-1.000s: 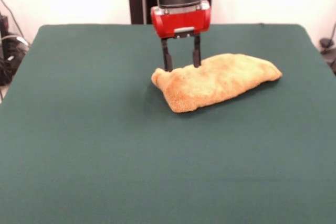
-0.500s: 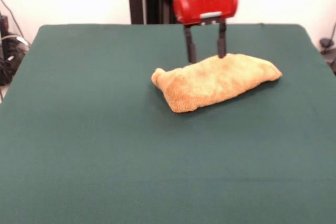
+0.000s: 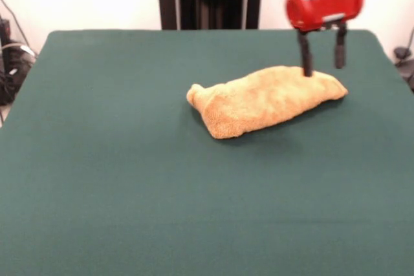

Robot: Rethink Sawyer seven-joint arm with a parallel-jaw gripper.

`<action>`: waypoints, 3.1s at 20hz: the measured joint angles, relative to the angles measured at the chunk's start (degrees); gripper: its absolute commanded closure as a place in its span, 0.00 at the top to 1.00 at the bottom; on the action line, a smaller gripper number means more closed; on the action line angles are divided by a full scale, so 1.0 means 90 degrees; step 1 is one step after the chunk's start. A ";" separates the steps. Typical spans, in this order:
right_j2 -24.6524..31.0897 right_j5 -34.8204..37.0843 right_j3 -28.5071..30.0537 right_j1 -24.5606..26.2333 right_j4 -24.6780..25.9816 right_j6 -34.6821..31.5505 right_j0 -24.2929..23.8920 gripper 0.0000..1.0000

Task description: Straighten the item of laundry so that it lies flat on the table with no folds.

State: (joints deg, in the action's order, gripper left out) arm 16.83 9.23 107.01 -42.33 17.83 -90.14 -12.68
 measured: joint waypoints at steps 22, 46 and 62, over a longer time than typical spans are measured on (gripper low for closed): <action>-0.1381 0.1039 -0.1182 0.1383 -0.0671 -0.0001 0.1581 1.00; -0.1600 0.1454 -0.1320 0.1675 -0.1549 -0.0001 0.1648 1.00; -0.0951 0.1451 -0.1150 0.1730 -0.2071 -0.0001 0.1251 1.00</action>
State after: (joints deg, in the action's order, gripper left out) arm 8.27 22.29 96.67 -26.76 -0.81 -90.15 -1.42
